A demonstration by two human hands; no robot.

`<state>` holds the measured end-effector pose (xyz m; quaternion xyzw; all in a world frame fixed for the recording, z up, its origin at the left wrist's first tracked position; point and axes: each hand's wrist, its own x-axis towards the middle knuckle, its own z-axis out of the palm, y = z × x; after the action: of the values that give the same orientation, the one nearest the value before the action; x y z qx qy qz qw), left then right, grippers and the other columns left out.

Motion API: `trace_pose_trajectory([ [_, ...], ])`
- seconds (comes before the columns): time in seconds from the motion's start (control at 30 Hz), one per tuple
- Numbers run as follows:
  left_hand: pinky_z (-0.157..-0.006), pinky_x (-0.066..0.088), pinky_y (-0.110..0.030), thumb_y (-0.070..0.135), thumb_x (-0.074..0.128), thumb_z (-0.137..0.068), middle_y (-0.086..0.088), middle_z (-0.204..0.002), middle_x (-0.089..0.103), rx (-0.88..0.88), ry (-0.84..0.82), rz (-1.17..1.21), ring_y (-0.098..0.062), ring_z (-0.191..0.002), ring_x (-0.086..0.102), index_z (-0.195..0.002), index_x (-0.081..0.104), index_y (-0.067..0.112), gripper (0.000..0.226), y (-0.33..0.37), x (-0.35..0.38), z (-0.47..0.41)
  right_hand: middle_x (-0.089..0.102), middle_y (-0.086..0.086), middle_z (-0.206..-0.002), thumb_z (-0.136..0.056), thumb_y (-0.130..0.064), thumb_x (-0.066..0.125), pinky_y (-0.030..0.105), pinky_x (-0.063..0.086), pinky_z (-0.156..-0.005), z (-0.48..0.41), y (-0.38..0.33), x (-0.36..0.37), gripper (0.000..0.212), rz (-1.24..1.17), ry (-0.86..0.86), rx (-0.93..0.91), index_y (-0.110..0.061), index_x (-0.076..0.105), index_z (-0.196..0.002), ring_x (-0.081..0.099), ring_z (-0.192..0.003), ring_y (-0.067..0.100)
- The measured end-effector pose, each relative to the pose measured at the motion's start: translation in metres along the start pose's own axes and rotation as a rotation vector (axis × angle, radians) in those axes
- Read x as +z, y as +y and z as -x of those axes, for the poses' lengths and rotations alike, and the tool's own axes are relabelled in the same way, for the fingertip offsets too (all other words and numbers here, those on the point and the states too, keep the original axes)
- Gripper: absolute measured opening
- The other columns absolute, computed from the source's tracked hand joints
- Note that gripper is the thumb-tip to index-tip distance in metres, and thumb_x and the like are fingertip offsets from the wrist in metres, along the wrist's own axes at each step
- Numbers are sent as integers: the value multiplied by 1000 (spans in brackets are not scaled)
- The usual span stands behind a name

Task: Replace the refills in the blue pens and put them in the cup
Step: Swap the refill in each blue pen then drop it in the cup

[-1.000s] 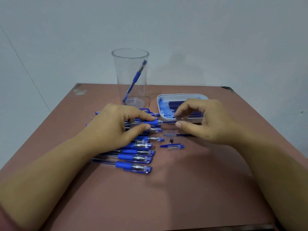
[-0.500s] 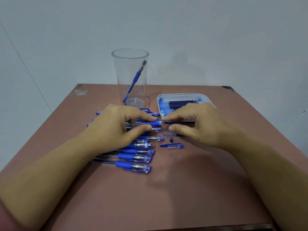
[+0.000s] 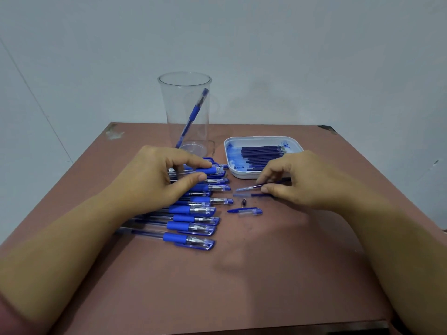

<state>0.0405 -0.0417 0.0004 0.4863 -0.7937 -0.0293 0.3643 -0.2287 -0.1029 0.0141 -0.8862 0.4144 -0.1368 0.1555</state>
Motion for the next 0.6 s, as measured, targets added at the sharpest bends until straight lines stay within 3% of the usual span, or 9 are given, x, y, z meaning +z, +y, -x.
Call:
trace_pose_trajectory([
  [0.23,-57,33,-1,23,76,-81,43,-72,56,3,-7,-3,8,-56,51,-100,74,31,21,0,0,0,63,-22,-82,-86,-39,69,17,38,-74,-3,0,3,16,161,-1,-49,-40,71,-102,55,-82,1],
  [0.33,-57,33,1,21,76,-81,47,-72,53,12,-5,-1,9,-55,51,-100,74,29,21,2,-1,0,56,-28,-80,-86,-40,68,12,37,-75,-4,0,3,20,159,-10,-58,-40,70,-105,52,-83,-1],
  [0.4,-58,33,2,20,76,-81,50,-73,51,20,-4,4,11,-56,52,-100,74,28,21,3,-1,0,59,-28,-82,-85,-40,69,12,41,-79,-4,1,3,20,135,-13,-57,-39,70,-105,53,-86,-4],
  [0.5,-60,33,3,21,75,-81,52,-73,50,37,1,2,14,-57,52,-100,74,27,20,4,-2,0,67,-21,-91,-83,-39,72,24,49,-88,-4,1,0,19,-2,98,-34,-37,72,-101,58,-92,-2],
  [0.6,-59,33,3,21,75,-80,51,-72,51,35,6,2,16,-57,52,-99,75,24,19,3,-2,0,60,-22,-87,-86,-31,70,1,38,-79,-8,0,-12,17,0,233,2,-32,72,-104,52,-85,0],
])
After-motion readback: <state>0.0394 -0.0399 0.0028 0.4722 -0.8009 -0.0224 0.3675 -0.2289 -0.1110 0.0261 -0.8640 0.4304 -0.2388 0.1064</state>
